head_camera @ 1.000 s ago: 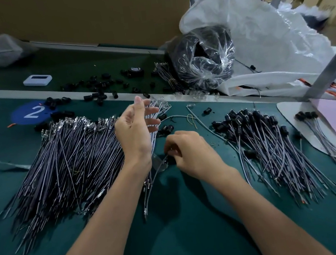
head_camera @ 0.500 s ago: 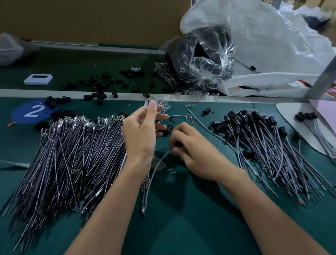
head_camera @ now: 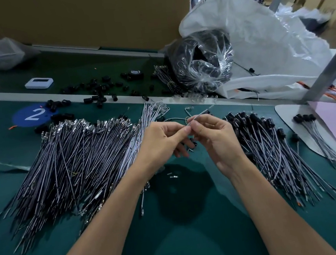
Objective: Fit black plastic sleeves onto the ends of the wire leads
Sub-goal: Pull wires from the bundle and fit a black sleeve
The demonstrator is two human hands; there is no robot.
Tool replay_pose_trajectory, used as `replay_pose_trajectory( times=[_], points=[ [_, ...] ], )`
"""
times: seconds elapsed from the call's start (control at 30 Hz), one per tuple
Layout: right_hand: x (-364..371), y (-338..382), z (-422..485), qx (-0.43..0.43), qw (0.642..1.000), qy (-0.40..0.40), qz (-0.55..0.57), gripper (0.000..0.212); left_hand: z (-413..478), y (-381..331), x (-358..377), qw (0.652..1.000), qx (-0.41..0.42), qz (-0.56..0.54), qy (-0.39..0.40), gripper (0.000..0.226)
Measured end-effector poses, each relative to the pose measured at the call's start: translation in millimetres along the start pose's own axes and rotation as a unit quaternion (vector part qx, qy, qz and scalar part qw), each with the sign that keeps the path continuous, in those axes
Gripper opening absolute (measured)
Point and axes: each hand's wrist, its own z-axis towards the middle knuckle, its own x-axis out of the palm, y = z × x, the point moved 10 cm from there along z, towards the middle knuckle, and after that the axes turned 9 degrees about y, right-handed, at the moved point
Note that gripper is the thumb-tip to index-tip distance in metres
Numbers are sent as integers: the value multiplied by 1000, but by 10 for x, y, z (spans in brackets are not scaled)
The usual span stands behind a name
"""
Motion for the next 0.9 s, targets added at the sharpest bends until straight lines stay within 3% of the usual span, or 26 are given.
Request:
replay_pose_trajectory(
  times=[0.07,0.13,0.2,0.23,0.3,0.33,0.37,0.4,0.47,0.57,0.7,0.8,0.9],
  points=[
    [-10,5,-4,8,1000,-2,18,3,-10,-23,111,999,-15,10,43,20],
    [-74,-4,-16,15,998,-19,63,16,-22,-86,92,997,-33,44,53,27],
    [-177,-10,-31,20,993,-56,100,19,-45,-160,-161,982,-67,175,7,30],
    [-228,-7,-38,17,992,-74,102,18,-78,-191,-361,953,-100,284,-29,27],
    [-261,-5,-44,19,992,-87,87,16,-226,-250,-799,830,-193,513,-108,18],
    [-253,-11,-45,24,993,-86,76,16,-317,-258,-962,773,-235,575,-131,17],
    [-235,-26,-43,29,994,-82,66,17,-390,-218,-1075,740,-273,600,-135,21],
    [-206,-36,-45,35,995,-74,58,17,-447,-151,-1143,733,-305,595,-123,27],
    [-155,-49,-46,43,996,-59,42,18,-501,-30,-1208,763,-335,543,-101,31],
    [-120,-65,-46,51,997,-44,30,15,-508,48,-1233,817,-335,461,-92,20],
    [-113,-79,-51,60,997,-41,27,14,-571,21,-1325,832,-318,432,-144,21],
    [-104,-83,-49,59,997,-39,17,12,-600,-180,-1389,840,-258,426,-214,23],
    [-43,-88,-59,56,998,-20,-9,9,-541,-497,-1306,880,-145,376,-253,19]
  ],
)
